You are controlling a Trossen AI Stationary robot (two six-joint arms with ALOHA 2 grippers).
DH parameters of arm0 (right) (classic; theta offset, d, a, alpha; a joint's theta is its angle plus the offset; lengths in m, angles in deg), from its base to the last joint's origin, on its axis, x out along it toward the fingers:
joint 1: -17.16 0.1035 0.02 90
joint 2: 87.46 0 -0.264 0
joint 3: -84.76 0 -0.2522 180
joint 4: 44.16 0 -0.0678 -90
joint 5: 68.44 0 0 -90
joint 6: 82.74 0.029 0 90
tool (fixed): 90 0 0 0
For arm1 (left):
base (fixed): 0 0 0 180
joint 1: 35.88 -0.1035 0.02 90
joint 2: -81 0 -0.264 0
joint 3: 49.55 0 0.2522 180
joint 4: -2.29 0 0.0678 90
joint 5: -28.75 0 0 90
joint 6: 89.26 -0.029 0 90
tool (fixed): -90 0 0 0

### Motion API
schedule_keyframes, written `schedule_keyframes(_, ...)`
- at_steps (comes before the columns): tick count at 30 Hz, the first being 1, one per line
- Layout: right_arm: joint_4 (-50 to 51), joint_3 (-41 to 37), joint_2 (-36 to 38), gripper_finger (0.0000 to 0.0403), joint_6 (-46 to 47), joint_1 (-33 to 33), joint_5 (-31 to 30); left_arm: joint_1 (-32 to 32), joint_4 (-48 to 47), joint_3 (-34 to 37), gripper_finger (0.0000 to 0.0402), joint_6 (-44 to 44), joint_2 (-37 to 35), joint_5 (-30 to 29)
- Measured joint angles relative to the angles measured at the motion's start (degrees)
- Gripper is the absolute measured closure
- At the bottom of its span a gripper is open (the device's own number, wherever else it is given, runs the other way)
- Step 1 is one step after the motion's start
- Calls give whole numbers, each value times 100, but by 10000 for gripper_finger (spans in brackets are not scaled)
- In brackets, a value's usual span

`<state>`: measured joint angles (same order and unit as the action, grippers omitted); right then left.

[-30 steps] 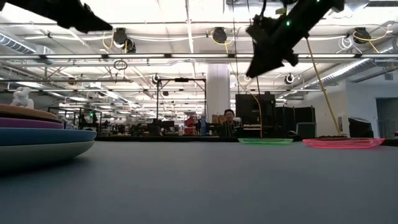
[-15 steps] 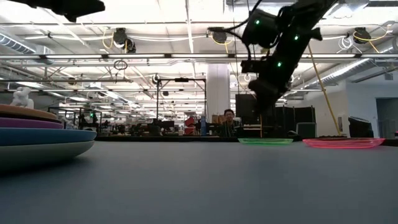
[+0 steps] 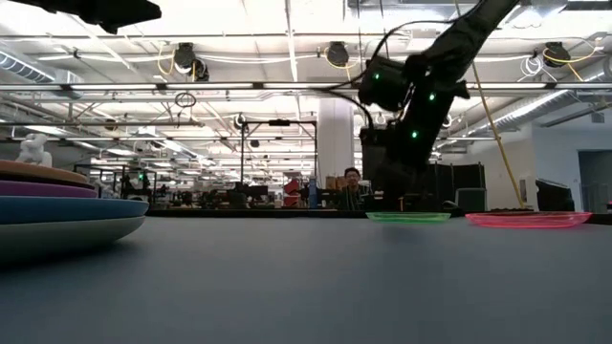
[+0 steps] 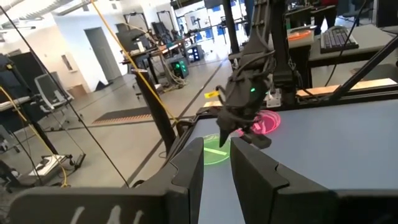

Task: Stack plastic plates
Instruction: Stack the green plate on top of the pink transparent plate

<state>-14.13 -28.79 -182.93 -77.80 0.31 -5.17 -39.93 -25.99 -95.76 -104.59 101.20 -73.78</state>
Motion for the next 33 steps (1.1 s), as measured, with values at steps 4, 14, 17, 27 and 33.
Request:
schedule_keyframes(4,-259,-4,-271,223,86,-321,471,0,-26,0,314,0,0,0)
schedule_keyframes(14,-622,9,-629,255,260,-633,768,2,-26,0,314,0,0,-2)
schedule_keyframes(17,-620,9,-634,273,296,-637,768,2,-26,0,314,2,0,-3)
schedule_keyframes(27,-600,7,-652,354,338,-637,794,2,-19,0,314,-2,0,-3)
schedule_keyframes(33,-661,0,-652,382,338,-639,886,2,-17,0,314,-2,0,-3)
